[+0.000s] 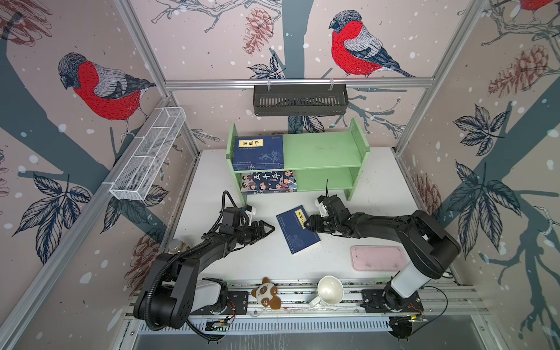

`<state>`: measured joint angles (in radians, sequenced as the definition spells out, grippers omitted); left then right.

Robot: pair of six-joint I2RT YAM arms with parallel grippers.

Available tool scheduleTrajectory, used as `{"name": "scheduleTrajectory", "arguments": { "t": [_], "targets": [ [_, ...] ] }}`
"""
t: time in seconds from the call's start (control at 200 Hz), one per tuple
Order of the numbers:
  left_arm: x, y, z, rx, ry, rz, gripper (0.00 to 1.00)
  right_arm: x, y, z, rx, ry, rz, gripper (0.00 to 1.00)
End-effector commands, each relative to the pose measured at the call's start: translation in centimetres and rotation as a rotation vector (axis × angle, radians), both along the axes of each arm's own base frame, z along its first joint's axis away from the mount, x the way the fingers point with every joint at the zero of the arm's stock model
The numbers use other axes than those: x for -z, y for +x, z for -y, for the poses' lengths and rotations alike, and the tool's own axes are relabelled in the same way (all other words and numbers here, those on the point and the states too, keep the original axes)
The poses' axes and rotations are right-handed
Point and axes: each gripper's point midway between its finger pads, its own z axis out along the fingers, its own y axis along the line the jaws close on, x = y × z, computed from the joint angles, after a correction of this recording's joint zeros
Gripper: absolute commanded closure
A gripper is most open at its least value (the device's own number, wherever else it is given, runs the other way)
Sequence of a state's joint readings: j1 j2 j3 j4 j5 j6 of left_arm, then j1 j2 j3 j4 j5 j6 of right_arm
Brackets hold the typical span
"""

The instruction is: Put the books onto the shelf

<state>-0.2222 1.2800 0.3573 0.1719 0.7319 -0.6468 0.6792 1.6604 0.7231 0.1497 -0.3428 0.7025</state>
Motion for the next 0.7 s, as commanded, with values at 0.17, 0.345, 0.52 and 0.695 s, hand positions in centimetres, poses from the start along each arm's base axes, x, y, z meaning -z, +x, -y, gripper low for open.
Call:
{"name": "scheduleTrajectory", "arguments": {
  "t": [0.17, 0.345, 0.52, 0.695],
  "targets": [
    [1.0, -0.4, 0.7, 0.024, 0.002, 0.009, 0.31, 0.2, -3.5, -1.7, -0.146, 0.054, -0.085, 0.49],
    [1.8, -0.4, 0.6, 0.019, 0.015, -0.006, 0.31, 0.6, -4.2, -2.4, -0.159, 0.102, -0.119, 0.51],
    [2.3, -0.5, 1.4, 0.056, 0.005, -0.022, 0.36, 0.9, -4.6, -2.8, -0.167, 0.119, -0.131, 0.53],
    [2.3, -0.5, 1.9, 0.076, 0.002, -0.015, 0.40, 0.7, -4.7, -3.0, -0.146, 0.162, -0.137, 0.62]
  ]
}}
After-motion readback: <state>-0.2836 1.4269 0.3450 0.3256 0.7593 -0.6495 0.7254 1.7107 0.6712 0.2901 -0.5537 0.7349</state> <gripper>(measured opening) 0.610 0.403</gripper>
